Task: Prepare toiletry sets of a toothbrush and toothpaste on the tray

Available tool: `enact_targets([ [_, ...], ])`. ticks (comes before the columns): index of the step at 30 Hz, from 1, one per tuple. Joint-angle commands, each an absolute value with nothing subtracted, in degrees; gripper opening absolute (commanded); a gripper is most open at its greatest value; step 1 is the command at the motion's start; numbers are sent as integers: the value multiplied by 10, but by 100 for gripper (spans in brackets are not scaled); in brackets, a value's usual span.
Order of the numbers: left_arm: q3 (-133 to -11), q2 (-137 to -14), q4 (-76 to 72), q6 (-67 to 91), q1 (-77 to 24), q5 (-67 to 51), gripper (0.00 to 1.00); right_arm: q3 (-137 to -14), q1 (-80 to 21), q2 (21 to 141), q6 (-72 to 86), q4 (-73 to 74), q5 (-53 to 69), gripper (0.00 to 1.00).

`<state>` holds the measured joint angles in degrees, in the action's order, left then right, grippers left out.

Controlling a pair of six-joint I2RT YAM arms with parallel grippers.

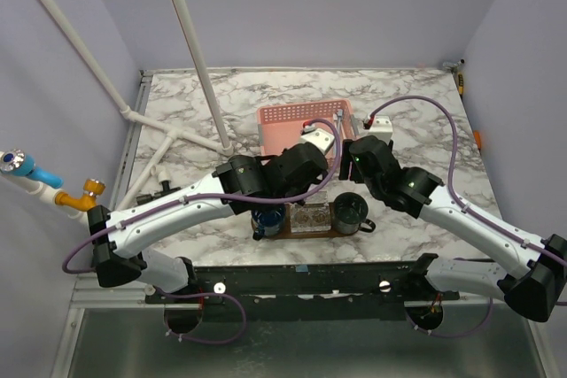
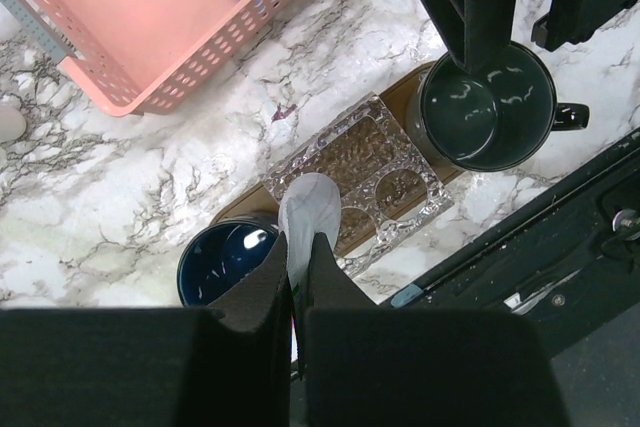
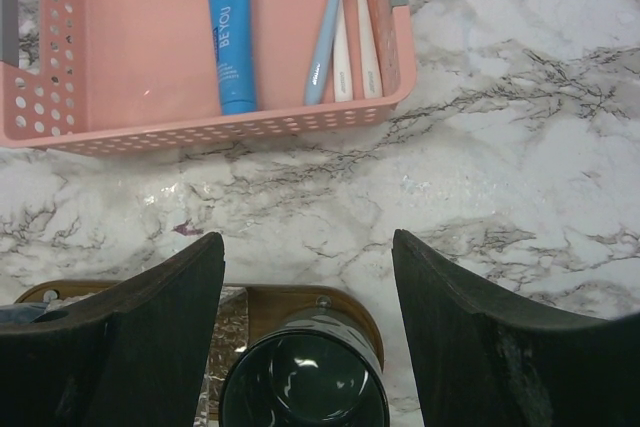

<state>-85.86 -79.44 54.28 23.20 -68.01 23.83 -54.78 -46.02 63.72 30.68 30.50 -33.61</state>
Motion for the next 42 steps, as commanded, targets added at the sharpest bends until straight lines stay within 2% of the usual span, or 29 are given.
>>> enact_targets([
  [1, -852, -801, 519, 229, -684, 261, 0, -539, -458, 632, 313, 296, -327, 72],
  [42, -784, -815, 457, 231, -678, 258, 0, -515, -458, 643, 320, 288, -315, 72],
])
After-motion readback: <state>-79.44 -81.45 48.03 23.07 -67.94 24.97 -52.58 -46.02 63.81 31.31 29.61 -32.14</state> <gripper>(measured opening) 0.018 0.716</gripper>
